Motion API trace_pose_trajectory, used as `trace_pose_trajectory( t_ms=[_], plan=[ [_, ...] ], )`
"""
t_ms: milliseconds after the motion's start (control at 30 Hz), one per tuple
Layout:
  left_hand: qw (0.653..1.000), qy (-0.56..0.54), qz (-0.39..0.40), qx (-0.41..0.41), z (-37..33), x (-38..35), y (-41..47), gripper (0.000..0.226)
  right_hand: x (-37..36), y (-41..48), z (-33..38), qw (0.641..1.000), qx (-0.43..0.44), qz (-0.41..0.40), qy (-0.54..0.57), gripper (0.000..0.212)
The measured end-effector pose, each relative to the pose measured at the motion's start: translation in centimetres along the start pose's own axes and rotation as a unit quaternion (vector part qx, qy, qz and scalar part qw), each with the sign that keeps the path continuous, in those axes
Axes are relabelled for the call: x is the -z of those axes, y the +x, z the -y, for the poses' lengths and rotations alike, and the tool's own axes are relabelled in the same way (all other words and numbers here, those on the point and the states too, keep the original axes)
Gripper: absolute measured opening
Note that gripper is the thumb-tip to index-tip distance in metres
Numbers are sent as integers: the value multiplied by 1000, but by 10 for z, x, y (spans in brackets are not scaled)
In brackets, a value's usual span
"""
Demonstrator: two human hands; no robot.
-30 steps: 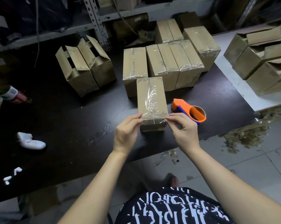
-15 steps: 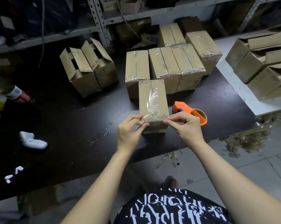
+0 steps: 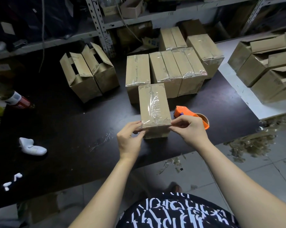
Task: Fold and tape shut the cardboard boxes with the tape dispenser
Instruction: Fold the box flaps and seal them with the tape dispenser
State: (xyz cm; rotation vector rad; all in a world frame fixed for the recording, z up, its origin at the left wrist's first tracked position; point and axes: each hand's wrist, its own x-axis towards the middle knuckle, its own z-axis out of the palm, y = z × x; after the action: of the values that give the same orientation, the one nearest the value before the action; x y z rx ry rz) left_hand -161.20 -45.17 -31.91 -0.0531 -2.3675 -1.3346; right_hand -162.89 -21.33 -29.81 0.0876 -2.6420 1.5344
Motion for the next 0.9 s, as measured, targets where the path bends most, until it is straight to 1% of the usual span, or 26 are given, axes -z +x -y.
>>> trace_pose_trajectory(
  t_ms=[100,167,200,333,433,533,633,700,800,833,867,900],
  plan=[
    [999,-20,39,-20,-14,-7,-8,29,14,6,-9,995,-77,-26,49,22],
    [997,-6,65,-41,-22,-16,-15,26,24,10,-10,991,-106,-31,74,24],
    [997,-3,65,-43,-23,-19,-16,26,25,11,-10,990,-112,-29,82,23],
    [999,-8,41,-21,-20,-23,-14,25,18,12,-12,989,-124,-35,77,25],
    [1000,-7,19,1,-23,-24,-23,23,10,6,-19,988,-137,-42,53,18],
    [1000,17,8,-1,-27,-30,-30,26,6,0,-16,986,-152,-47,43,20],
    [999,32,4,-16,-28,-34,-27,19,-2,-5,-15,982,-184,-50,16,25],
    [999,26,13,-18,-29,-34,-26,16,-7,-10,-12,976,-195,-91,17,24],
    [998,-1,60,-12,-35,-36,-26,13,-9,-19,1,961,-158,-224,16,12],
    [998,-8,68,-8,-38,-35,-26,10,-9,-21,7,957,-151,-247,25,8],
    [998,-15,63,-2,-38,-33,-23,6,-10,-22,13,957,-149,-247,38,6],
    [999,-21,46,7,-37,-30,-18,3,-11,-23,18,962,-147,-225,54,8]
  ],
)
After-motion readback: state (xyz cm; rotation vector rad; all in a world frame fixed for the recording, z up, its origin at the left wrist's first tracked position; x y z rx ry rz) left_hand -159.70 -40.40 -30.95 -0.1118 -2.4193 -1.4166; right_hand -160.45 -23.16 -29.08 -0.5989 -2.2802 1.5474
